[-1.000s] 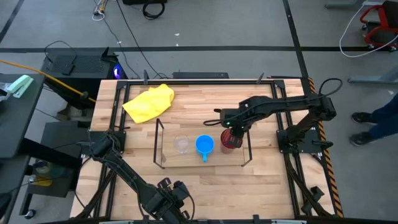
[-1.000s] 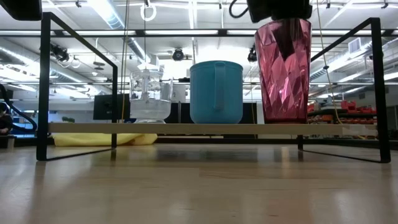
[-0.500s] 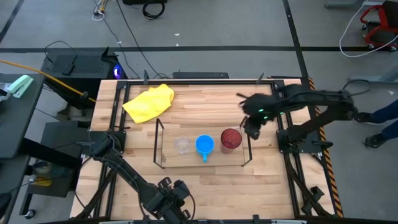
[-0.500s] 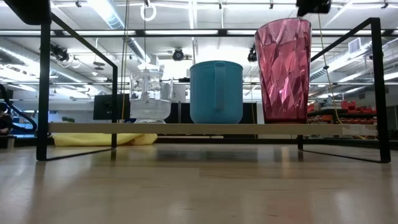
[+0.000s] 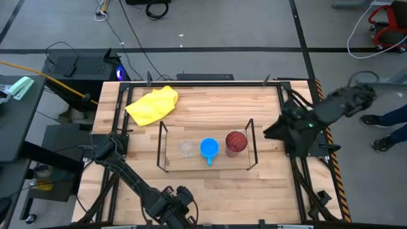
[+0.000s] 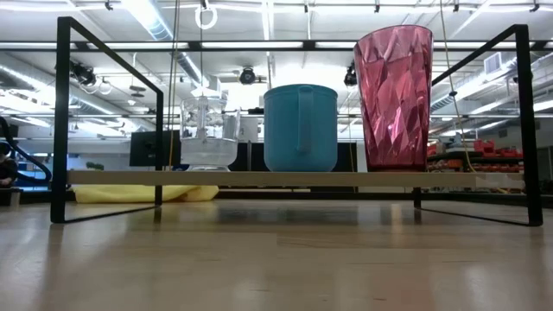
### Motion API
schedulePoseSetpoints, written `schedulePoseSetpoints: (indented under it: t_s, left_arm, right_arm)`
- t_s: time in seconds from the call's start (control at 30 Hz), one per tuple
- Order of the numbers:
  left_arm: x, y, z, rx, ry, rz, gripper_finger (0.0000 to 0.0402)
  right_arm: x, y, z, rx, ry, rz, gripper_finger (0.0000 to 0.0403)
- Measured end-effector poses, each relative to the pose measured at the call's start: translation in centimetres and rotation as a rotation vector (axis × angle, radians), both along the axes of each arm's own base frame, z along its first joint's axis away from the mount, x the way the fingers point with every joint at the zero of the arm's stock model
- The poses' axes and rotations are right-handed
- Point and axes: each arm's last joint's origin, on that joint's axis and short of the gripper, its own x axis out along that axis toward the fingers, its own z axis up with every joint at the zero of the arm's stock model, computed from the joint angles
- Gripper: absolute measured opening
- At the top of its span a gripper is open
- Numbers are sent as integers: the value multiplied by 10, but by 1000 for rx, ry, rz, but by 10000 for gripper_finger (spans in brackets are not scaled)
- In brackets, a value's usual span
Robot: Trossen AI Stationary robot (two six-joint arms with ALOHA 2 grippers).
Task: Stack small to large cups/mugs on shelf
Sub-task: Return to Home Position
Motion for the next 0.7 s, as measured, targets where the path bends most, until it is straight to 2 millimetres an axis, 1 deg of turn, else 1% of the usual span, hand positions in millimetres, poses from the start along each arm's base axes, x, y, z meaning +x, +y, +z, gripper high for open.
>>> schedulePoseSetpoints:
  t_s: [0.07,0.13,0.17,0.23,0.27,0.33,0.43,0.53,0.6,0.67,0.7]
  left_arm:
    - [2,-1,1,4,-38,-6,16]
    - [7,-3,4,51,-122,-63,18]
    - [10,-4,6,77,-177,-92,20]
    - [14,-3,19,130,-283,-134,24]
    - [16,-2,31,145,-337,-163,26]
    - [16,3,63,180,-459,-242,29]
    - [5,17,115,275,-606,-348,31]
    - [-19,34,167,401,-747,-406,31]
    - [-40,47,197,477,-824,-426,28]
    - [-58,62,219,526,-862,-418,25]
    - [-67,69,226,536,-863,-417,24]
  right_arm:
    - [-1,15,7,-34,-96,53,115]
    - [0,35,13,-74,-193,117,115]
    - [0,44,15,-93,-232,158,115]
    - [-3,63,18,-114,-297,258,115]
    - [-5,69,20,-118,-316,300,115]
    - [-11,79,20,-104,-335,364,115]
    - [-22,91,24,-96,-386,433,115]
    - [-31,96,36,-121,-519,452,115]
    - [-37,96,44,-141,-601,457,115]
    - [-44,93,50,-168,-662,475,115]
    - [-47,90,52,-180,-684,482,115]
